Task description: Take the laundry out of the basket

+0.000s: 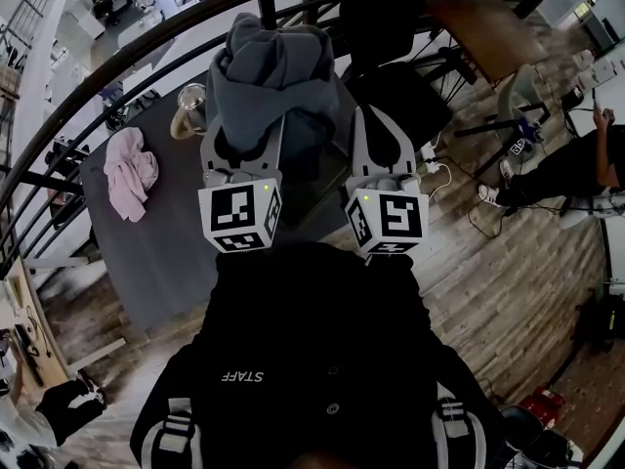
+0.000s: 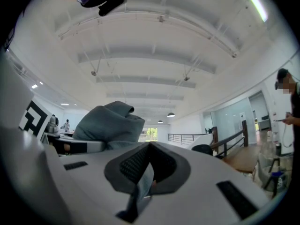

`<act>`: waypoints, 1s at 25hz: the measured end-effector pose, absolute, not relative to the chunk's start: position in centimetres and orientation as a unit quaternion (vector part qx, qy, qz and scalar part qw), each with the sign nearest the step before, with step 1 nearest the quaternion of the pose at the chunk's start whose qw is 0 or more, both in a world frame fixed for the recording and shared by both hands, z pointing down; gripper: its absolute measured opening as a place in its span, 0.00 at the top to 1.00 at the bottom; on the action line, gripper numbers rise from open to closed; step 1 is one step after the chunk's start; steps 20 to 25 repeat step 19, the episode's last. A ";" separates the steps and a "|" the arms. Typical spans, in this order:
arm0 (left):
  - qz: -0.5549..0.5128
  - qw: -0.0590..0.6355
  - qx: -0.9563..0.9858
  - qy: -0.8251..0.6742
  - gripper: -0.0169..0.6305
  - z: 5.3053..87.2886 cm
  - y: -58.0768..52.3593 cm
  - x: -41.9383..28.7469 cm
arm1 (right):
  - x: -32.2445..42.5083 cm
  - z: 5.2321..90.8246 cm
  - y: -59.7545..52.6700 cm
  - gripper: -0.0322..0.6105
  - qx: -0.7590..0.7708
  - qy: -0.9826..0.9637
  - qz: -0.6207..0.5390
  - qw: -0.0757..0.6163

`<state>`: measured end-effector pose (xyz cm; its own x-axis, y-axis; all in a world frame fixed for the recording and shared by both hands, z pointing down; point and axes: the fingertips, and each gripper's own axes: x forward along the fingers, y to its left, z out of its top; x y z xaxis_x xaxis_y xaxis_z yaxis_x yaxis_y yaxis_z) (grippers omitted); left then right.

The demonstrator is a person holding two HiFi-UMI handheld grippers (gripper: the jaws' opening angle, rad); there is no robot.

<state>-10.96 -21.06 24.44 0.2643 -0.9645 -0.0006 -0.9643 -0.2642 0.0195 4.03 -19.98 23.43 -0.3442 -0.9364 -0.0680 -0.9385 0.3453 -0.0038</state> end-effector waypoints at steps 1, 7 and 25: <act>-0.006 0.007 0.795 -0.606 0.58 24.5 -21.0 -11.0 | 3.9 23.5 -20.0 0.93 -0.571 0.820 0.017 0.030; -0.004 0.007 0.796 -0.606 0.58 24.6 -20.9 -10.9 | 3.6 23.6 -19.9 0.93 -0.568 0.822 0.016 0.029; 0.007 0.012 0.791 -0.611 0.58 25.1 -20.9 -11.3 | 3.7 23.8 -20.0 0.93 -0.567 0.823 0.017 0.021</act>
